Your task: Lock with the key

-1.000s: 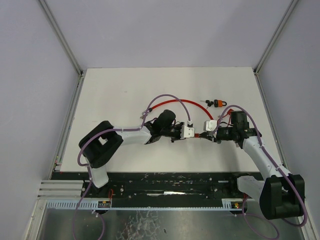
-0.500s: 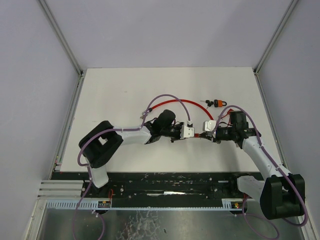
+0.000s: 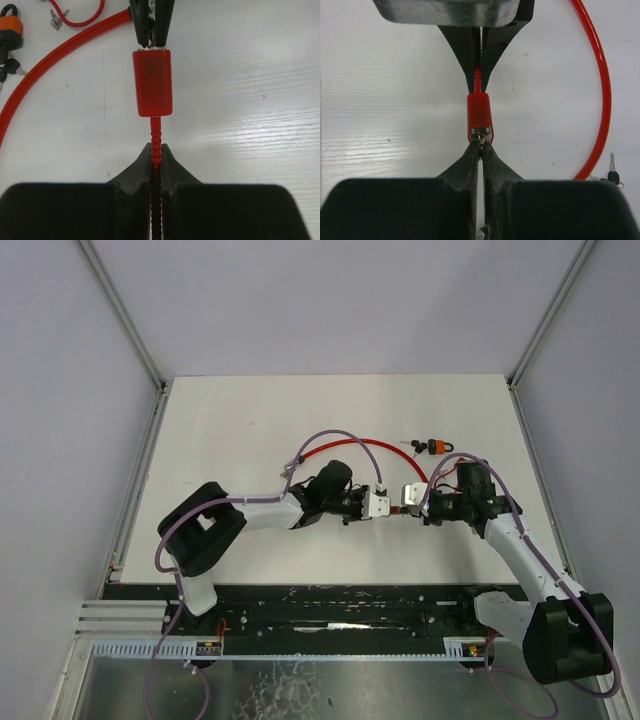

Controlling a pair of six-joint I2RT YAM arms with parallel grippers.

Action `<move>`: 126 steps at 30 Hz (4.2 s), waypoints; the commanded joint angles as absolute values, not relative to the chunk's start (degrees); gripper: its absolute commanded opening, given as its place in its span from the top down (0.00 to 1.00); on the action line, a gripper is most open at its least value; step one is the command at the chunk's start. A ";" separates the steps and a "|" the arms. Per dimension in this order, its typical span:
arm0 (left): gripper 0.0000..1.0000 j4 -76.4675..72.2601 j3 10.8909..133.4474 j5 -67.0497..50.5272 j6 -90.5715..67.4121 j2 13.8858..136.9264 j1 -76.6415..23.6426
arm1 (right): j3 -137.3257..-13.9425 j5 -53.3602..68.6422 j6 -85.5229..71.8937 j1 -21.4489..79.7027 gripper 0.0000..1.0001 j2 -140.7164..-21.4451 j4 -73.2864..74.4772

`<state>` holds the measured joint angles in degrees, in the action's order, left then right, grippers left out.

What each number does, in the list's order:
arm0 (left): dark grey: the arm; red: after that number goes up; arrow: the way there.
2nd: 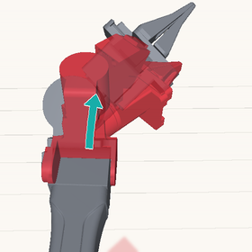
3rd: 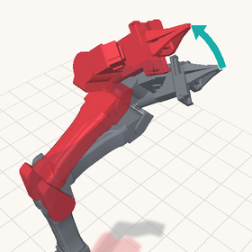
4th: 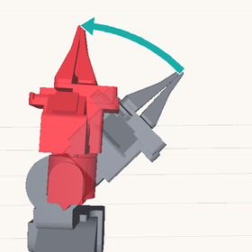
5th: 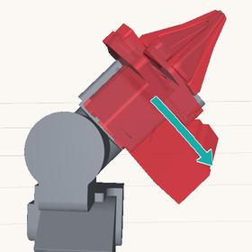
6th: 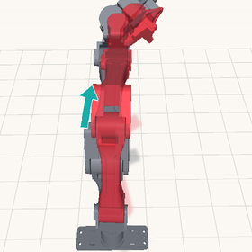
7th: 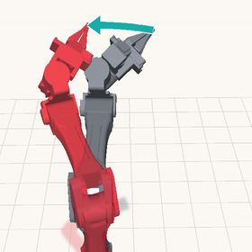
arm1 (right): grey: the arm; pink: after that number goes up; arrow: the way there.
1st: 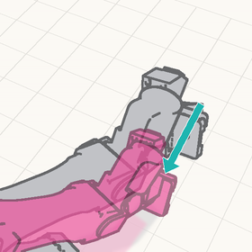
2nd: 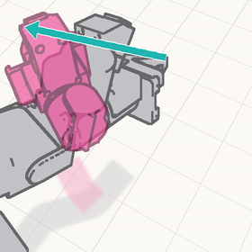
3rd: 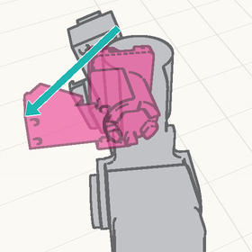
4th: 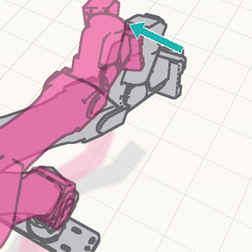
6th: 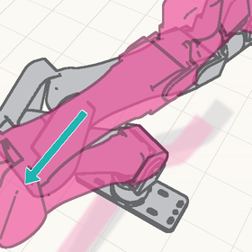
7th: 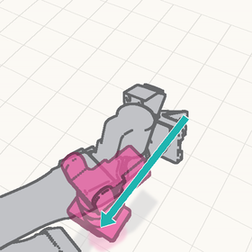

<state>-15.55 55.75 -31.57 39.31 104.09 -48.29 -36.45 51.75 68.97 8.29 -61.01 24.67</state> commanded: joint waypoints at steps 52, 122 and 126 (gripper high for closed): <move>1.00 -14.61 56.81 -35.95 43.56 103.47 -47.09 | -45.62 54.87 67.51 8.85 1.00 -61.71 39.47; 1.00 -32.28 47.02 -25.65 46.15 98.20 -52.37 | -35.81 63.05 84.50 6.06 0.71 -55.88 35.78; 1.00 -32.02 47.80 -24.12 44.18 98.41 -52.38 | -34.87 62.75 82.21 6.05 0.65 -54.94 33.22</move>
<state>-28.47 45.89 -25.87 45.74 98.21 -52.36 -35.59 61.12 85.52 5.63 -56.40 36.64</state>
